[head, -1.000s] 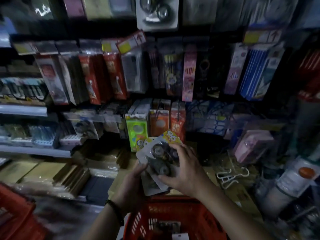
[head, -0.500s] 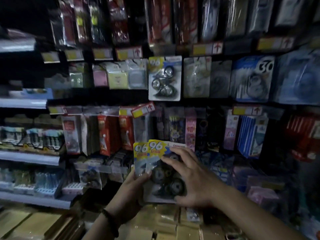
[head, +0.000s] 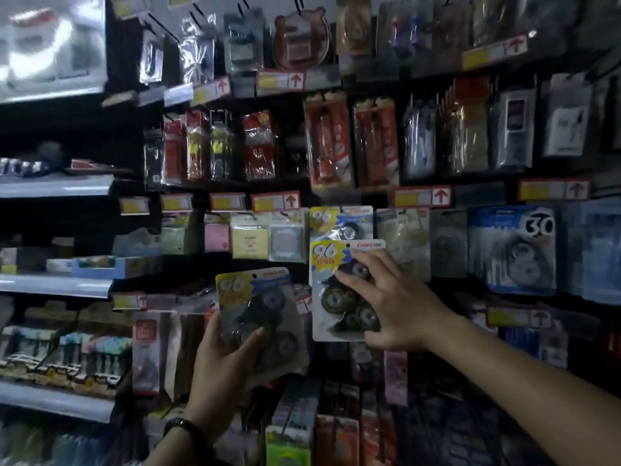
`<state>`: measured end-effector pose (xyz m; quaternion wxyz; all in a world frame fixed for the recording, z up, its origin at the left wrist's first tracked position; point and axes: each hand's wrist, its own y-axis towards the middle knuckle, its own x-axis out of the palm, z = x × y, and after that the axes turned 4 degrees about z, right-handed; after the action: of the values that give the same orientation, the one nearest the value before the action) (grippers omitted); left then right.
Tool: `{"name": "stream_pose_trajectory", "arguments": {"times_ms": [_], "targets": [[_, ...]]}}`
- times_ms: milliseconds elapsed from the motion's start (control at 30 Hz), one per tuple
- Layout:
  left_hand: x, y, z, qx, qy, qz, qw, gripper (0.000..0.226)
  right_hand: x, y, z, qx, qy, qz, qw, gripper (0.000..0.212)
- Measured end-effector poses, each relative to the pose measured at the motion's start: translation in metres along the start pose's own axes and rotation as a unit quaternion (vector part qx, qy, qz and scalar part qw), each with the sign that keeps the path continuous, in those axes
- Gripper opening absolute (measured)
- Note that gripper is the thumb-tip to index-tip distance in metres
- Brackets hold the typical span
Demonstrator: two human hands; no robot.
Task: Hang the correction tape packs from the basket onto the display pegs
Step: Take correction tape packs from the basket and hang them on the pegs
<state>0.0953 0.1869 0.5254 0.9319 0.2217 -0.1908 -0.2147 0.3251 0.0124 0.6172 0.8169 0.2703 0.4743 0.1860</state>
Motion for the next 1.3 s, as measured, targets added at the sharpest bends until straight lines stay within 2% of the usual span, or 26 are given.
{"name": "stream_pose_trajectory", "arguments": {"times_ms": [200, 367, 467, 600, 833, 1300], "targets": [[0.007, 0.027, 0.015, 0.046, 0.015, -0.008, 0.999, 0.039, -0.009, 0.050, 0.017, 0.028, -0.068, 0.002, 0.997, 0.109], [0.017, 0.040, 0.022, 0.041, -0.006, -0.040, 0.998, 0.039, 0.001, 0.072, 0.022, 0.040, -0.113, 0.008, 0.993, 0.111], [0.020, 0.041, 0.018, 0.031, -0.019, -0.055, 0.998, 0.041, 0.009, 0.074, 0.021, 0.018, -0.122, 0.006, 0.992, 0.111], [0.022, 0.039, 0.012, 0.032, -0.016, -0.065, 0.997, 0.044, 0.019, 0.067, 0.018, -0.012, -0.114, -0.004, 0.993, 0.107], [0.028, 0.040, 0.011, 0.025, -0.035, -0.076, 0.996, 0.042, 0.015, 0.073, 0.024, 0.040, -0.115, 0.013, 0.992, 0.108], [0.032, 0.049, -0.002, 0.032, -0.029, -0.065, 0.997, 0.044, 0.008, 0.087, 0.029, 0.060, -0.088, -0.013, 0.994, 0.108]]}}
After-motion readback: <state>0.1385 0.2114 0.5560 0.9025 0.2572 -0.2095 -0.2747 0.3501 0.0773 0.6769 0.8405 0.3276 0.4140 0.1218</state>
